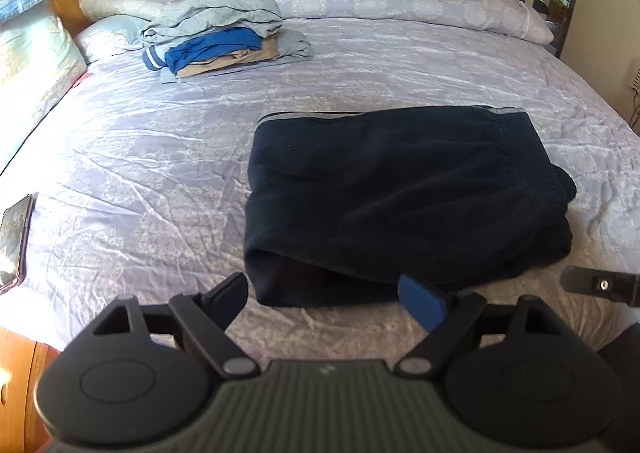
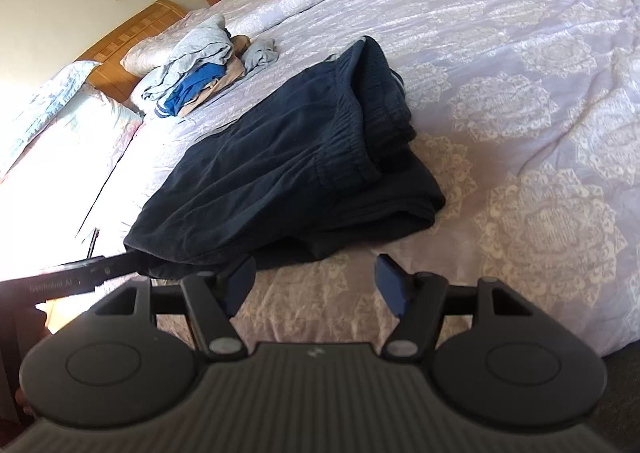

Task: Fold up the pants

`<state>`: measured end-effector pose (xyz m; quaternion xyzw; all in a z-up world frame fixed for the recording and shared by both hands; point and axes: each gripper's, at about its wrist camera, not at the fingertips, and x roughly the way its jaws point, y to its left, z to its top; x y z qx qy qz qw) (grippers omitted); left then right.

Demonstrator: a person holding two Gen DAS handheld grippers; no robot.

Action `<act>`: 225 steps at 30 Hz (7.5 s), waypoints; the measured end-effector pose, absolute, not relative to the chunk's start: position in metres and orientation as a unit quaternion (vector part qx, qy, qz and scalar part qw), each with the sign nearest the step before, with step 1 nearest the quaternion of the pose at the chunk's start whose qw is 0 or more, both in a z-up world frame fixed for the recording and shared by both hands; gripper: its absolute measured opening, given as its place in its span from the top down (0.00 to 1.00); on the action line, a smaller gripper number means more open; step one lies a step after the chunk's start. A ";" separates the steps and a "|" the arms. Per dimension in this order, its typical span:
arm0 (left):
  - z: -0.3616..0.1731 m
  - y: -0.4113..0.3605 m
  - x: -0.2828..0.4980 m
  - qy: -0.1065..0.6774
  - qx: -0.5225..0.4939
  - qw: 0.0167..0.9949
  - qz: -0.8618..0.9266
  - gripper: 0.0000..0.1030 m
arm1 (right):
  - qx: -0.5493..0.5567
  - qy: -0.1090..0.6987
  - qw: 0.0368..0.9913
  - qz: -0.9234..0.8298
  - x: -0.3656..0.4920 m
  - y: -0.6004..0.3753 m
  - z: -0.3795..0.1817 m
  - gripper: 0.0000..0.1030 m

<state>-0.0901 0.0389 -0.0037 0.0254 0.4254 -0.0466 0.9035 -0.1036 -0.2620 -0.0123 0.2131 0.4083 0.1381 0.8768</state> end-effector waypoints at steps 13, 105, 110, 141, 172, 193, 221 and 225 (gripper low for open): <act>-0.007 0.028 -0.094 0.427 0.040 0.901 -0.059 0.08 | 0.228 0.416 0.869 0.137 -0.106 -0.262 -0.017 0.34; -0.032 0.029 -0.082 0.493 0.032 0.867 -0.060 0.08 | 0.247 0.433 0.857 0.132 -0.106 -0.265 -0.026 0.34; -0.031 0.031 -0.081 0.492 0.034 0.868 -0.053 0.08 | 0.247 0.432 0.857 0.133 -0.106 -0.265 -0.025 0.34; -0.020 0.162 0.021 0.494 -0.169 0.845 -0.115 0.05 | 0.320 0.386 0.857 0.118 -0.054 -0.345 -0.022 0.12; 0.058 0.128 0.053 0.394 -0.160 0.882 -0.204 0.71 | 0.137 0.359 0.880 0.278 0.022 -0.211 0.081 0.55; 0.034 0.351 0.399 0.341 -0.249 0.904 0.066 0.58 | 0.176 0.338 0.889 0.253 0.414 -0.015 0.028 0.48; 0.092 0.136 0.022 0.363 -0.084 0.920 0.117 0.00 | 0.059 0.309 0.929 0.196 0.051 -0.101 0.098 0.00; 0.096 0.123 -0.012 0.360 -0.062 0.921 0.134 0.00 | 0.075 0.318 0.926 0.187 0.016 -0.118 0.097 0.00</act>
